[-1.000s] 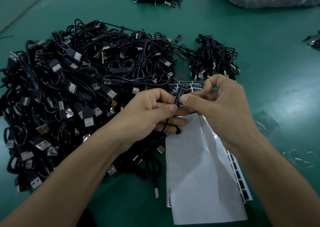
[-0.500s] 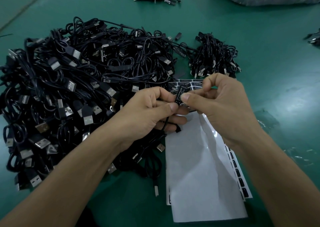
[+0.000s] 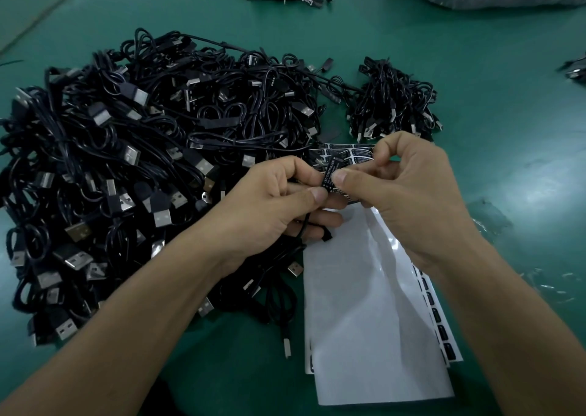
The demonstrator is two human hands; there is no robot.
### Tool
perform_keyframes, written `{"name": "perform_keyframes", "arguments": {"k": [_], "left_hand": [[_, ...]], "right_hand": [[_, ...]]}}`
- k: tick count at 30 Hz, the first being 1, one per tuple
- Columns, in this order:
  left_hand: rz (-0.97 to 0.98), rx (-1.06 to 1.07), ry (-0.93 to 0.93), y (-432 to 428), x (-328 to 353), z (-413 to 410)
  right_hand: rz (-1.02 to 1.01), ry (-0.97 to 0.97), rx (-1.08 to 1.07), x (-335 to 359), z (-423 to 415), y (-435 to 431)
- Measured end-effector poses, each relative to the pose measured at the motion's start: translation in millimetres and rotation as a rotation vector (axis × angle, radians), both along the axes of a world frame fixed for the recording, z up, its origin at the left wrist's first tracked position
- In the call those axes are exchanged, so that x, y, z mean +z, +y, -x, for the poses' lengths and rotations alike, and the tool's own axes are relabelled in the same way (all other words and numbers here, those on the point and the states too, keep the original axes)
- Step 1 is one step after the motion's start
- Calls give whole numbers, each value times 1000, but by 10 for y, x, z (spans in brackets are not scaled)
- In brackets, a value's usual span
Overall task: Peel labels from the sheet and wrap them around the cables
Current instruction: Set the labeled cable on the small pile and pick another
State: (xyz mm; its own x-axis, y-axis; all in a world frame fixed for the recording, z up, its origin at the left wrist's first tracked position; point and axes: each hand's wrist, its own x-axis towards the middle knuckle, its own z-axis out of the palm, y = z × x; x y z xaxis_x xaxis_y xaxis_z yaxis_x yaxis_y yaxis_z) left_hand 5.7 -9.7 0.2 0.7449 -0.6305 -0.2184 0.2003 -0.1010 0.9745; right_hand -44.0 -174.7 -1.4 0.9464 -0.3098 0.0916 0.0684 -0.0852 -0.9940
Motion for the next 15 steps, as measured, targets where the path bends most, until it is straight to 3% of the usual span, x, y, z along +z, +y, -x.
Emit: {"name": "perform_keyframes", "arguments": {"k": [15], "left_hand": [[23, 2, -2, 11, -20, 1]], "right_hand": [[49, 6, -39, -15, 1, 20]]}}
